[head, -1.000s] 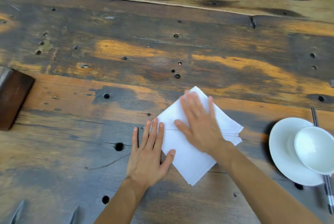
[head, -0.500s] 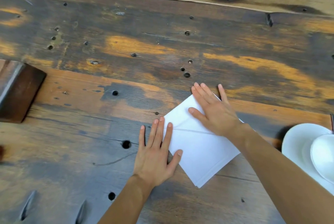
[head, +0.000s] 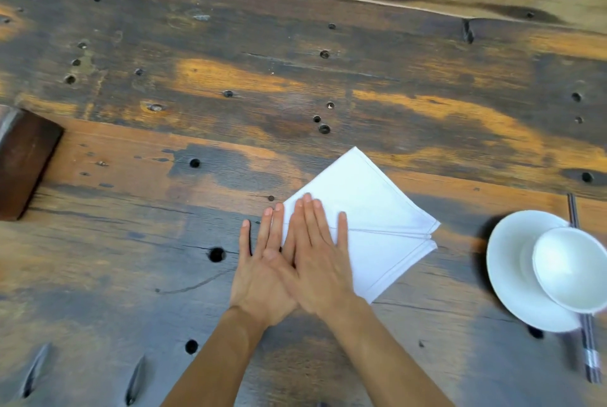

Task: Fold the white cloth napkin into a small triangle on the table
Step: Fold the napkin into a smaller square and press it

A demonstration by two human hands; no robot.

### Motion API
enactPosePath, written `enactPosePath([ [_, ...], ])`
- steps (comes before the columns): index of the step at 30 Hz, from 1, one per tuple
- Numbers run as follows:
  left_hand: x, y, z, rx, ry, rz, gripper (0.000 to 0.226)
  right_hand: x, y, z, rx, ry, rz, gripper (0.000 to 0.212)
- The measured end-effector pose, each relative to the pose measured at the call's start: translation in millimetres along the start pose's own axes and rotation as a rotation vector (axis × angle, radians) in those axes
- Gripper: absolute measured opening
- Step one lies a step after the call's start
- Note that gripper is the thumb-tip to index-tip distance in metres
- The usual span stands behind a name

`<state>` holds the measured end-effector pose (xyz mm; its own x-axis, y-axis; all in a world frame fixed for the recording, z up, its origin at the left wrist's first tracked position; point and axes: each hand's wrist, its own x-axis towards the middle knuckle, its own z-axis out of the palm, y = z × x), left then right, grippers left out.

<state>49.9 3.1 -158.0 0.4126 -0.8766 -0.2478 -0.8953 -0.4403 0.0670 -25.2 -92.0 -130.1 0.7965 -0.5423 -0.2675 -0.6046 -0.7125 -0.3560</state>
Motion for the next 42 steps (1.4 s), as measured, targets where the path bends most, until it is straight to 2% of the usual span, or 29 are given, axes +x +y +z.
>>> enactPosePath([
  [6, -2, -2, 0, -0.077, 0.028, 0.008, 0.079, -18, 43, -2, -0.008, 0.052, 0.108, 0.094],
  [14, -1, -1, -3, -0.084, 0.044, -0.015, 0.082, -66, 126, -18, -0.087, 0.084, 0.287, 0.086],
  [22, -2, -3, 0, -0.127, 0.087, 0.005, 0.081, -67, 135, -17, -0.101, 0.153, 0.261, 0.079],
  [26, 2, -3, -7, -0.268, 0.218, 0.031, 0.072, -49, 129, -30, -0.036, 0.261, 0.147, 0.070],
  [29, 35, 9, -22, -0.241, 0.288, 0.136, 0.065, -10, 115, -37, 0.008, 0.305, 0.074, 0.065],
  [32, 91, 22, -33, -0.133, 0.246, 0.239, 0.062, 26, 102, -44, 0.039, 0.264, 0.049, 0.065],
  [36, 132, 30, -35, -0.057, 0.092, 0.352, 0.073, 43, 100, -43, 0.064, 0.156, 0.103, 0.075],
  [42, 134, 27, -31, 0.063, 0.093, 0.366, 0.086, 18, 114, -30, 0.007, 0.125, 0.184, 0.080],
])
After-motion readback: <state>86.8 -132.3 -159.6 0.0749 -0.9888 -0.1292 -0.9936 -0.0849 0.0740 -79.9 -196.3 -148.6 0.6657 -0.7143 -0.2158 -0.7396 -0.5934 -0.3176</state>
